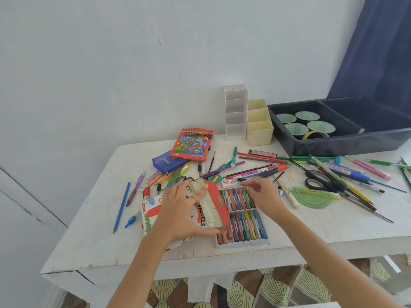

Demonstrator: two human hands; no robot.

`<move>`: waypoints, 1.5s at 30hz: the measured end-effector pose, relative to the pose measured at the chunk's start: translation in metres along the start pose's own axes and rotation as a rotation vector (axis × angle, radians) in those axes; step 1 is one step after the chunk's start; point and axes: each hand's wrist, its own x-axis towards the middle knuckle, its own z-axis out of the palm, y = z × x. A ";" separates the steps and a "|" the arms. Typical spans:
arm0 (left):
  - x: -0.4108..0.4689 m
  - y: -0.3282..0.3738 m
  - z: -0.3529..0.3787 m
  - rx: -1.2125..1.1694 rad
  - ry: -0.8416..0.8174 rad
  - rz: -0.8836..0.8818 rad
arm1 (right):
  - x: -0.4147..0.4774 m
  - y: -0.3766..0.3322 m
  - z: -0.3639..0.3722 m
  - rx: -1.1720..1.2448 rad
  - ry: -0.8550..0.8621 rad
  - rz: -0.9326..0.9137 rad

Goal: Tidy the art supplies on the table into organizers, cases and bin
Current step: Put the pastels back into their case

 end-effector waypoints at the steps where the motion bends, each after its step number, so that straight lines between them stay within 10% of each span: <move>1: 0.000 -0.003 0.000 0.003 0.003 -0.012 | 0.010 0.002 0.001 -0.097 -0.006 -0.035; 8: -0.008 -0.018 -0.003 -0.012 0.009 -0.047 | 0.045 0.010 0.014 -0.590 -0.198 -0.202; 30: 0.000 -0.052 -0.011 0.006 -0.142 -0.040 | 0.014 0.007 -0.010 -1.012 -0.080 -0.246; 36: -0.007 -0.061 -0.013 -0.043 -0.250 -0.061 | 0.027 -0.019 -0.001 -0.712 -0.816 -0.466; 45: -0.010 -0.070 -0.009 -0.102 -0.263 -0.039 | 0.040 -0.018 0.016 -0.763 -0.872 -0.557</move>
